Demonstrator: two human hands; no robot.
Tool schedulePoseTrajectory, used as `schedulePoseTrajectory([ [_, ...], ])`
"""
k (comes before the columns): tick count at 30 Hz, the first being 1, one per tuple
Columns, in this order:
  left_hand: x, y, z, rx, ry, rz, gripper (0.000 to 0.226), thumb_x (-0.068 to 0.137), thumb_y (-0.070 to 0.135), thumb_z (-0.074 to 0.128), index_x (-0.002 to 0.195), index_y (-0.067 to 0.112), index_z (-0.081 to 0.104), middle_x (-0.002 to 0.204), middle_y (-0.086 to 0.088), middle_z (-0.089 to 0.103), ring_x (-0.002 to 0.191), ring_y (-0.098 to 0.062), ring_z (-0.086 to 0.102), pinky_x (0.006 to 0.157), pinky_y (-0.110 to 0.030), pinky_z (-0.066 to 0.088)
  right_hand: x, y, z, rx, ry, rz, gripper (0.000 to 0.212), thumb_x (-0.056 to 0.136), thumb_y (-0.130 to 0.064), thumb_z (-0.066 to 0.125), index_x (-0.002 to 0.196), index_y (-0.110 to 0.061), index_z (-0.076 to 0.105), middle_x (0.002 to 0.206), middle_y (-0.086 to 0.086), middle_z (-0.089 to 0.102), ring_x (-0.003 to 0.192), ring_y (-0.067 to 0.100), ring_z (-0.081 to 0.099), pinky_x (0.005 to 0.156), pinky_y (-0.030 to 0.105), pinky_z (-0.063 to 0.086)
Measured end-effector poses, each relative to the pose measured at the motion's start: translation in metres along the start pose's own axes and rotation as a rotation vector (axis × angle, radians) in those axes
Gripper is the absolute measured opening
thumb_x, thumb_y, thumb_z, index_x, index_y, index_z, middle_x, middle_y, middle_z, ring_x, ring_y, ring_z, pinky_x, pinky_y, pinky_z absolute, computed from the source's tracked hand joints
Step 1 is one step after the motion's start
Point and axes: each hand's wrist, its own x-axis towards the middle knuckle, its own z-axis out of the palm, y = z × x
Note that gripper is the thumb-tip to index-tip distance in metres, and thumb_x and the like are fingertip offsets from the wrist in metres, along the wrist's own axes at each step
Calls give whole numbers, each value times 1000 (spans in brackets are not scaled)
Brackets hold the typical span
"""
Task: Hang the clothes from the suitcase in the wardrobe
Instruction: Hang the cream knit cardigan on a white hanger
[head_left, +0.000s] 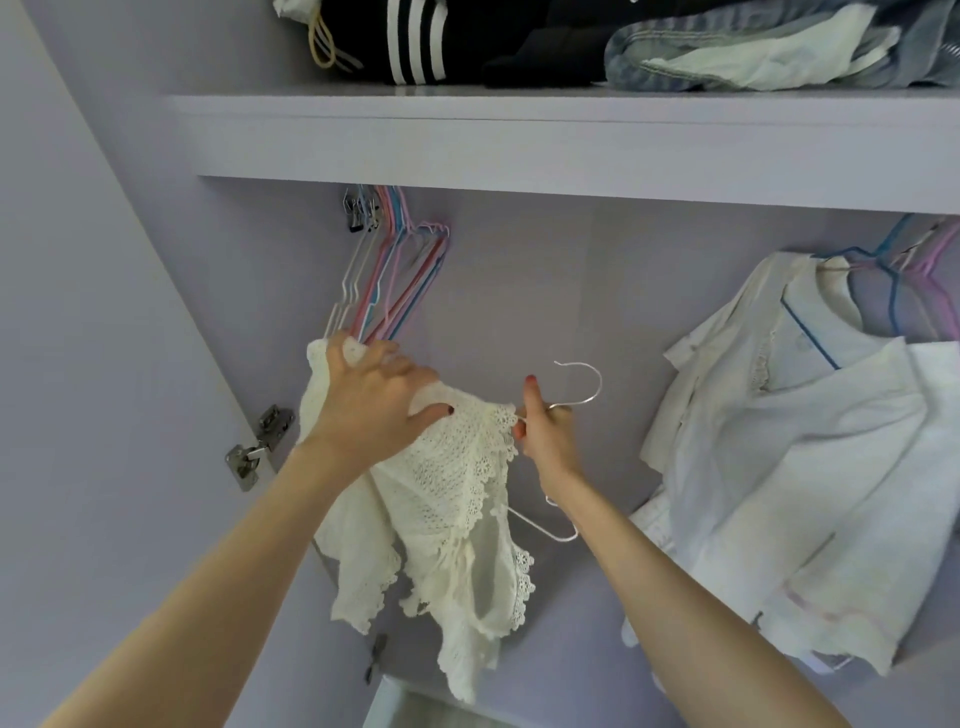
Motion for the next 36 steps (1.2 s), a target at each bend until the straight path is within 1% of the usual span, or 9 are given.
schedulePoseTrajectory([
  [3, 2, 8, 1, 34, 23, 102, 22, 74, 38, 73, 90, 23, 71, 76, 3, 71, 88, -22, 68, 105, -56, 16, 0, -11, 6, -66, -56, -50, 55, 96, -41, 44, 52, -9, 46, 37, -5, 52, 38, 7, 39, 48, 21, 35],
  [6, 4, 16, 1, -210, -69, 63, 17, 90, 16, 58, 104, 15, 67, 87, -5, 69, 82, -27, 65, 81, -37, 45, 0, -18, 10, -49, -84, -122, 50, 93, -40, 52, 57, -6, 54, 41, -7, 55, 44, 4, 49, 53, 20, 40],
  [10, -6, 9, 10, -458, -49, -201, 20, 95, 7, 48, 107, 6, 64, 89, -10, 66, 80, -30, 61, 69, -33, 46, -1, -12, 2, -158, -14, -442, 16, 88, -26, 63, 74, -17, 62, 83, -5, 63, 85, 13, 62, 82, 23, 47],
  [13, -8, 1, 12, -644, -54, -444, 19, 96, 7, 44, 104, 4, 61, 79, -6, 58, 65, -21, 49, 65, -25, 37, -8, 14, -8, -383, 106, -744, 20, 85, -16, 62, 67, -6, 60, 71, -16, 46, 69, 13, 51, 68, 24, 42],
  [16, -4, 0, 0, -860, 10, -558, 15, 96, 13, 46, 94, 8, 60, 68, 2, 50, 59, -10, 43, 59, -20, 37, -13, 51, -10, -626, -83, -525, 17, 87, -21, 62, 81, -6, 62, 77, -8, 51, 66, 12, 51, 66, 28, 43],
  [21, -2, 6, -28, -1129, 81, -635, 16, 93, 25, 53, 82, 18, 62, 78, 5, 52, 68, -2, 45, 64, -11, 36, -2, 76, 1, -867, -338, -219, 57, 90, -37, 56, 139, -15, 39, 138, 4, 42, 124, 22, 46, 104, 34, 38],
  [28, -6, -2, -54, -1250, 217, -653, 41, 92, 30, 55, 52, 29, 46, 56, 12, 30, 56, -3, 29, 55, -12, 28, 16, 87, 24, -1159, -326, -87, 31, 92, -26, 50, 118, -12, 61, 121, 11, 58, 115, 30, 54, 92, 37, 48],
  [32, -14, -14, -54, -1337, 265, -780, 27, 91, 32, 57, 66, 21, 56, 73, 7, 49, 81, -10, 46, 84, -26, 35, 26, 97, 1, -907, -141, 184, 26, 89, -23, 52, 103, -3, 62, 100, 16, 63, 97, 33, 61, 84, 37, 50],
  [36, -20, -16, -48, -1370, 274, -899, 17, 90, 27, 58, 74, 30, 64, 92, 16, 62, 113, -11, 51, 105, -33, 32, 36, 81, -37, -223, 37, 519, 32, 94, -17, 54, 117, 5, 53, 102, 18, 54, 101, 33, 58, 81, 39, 51],
])
